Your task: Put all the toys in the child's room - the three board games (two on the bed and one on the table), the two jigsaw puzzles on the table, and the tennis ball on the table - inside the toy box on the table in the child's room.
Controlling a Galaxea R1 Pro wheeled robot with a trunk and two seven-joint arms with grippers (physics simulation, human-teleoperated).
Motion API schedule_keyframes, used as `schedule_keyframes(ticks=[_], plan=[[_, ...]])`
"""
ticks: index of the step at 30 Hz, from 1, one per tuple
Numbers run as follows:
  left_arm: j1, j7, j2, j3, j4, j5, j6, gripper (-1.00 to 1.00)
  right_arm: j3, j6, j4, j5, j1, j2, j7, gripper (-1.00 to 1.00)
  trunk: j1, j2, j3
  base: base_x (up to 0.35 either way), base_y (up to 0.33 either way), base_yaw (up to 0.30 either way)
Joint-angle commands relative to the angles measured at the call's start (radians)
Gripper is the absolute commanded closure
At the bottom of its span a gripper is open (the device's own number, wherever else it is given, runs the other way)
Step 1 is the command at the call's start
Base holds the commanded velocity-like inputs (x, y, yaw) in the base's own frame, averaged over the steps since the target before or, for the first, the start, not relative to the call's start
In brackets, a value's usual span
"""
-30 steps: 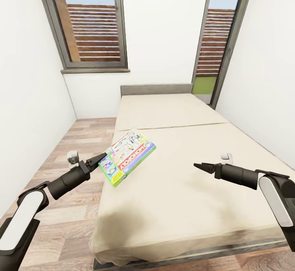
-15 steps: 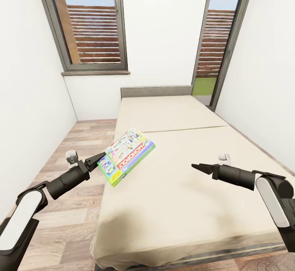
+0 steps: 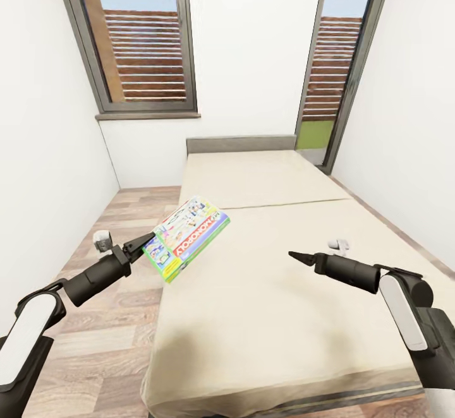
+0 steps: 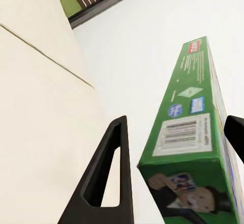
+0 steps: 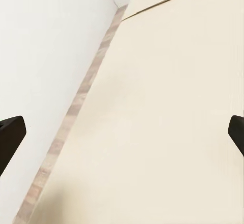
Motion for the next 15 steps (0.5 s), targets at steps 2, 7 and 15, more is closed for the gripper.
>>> schedule_keyframes(ticks=[2, 7, 15], plan=[[0.000, -0.001, 0.000, 0.008, 0.000, -0.001, 0.008, 1.00, 0.001, 0.009, -0.007, -0.001, 0.000, 0.010, -0.033, -1.00, -0.008, 0.014, 0.005, 0.000, 0.000, 0.000], [0.000, 0.001, -0.004, 0.014, -0.001, 0.001, 0.012, 1.00, 0.010, 0.062, -0.037, -0.005, 0.001, 0.021, -0.047, -1.00, -0.027, 0.049, 0.021, 0.000, 0.000, 0.000], [-0.001, 0.001, -0.007, 0.018, -0.002, 0.002, 0.014, 1.00, 0.017, 0.129, -0.057, -0.006, 0.002, 0.024, -0.006, -1.00, -0.058, 0.105, 0.046, 0.000, 0.000, 0.000]])
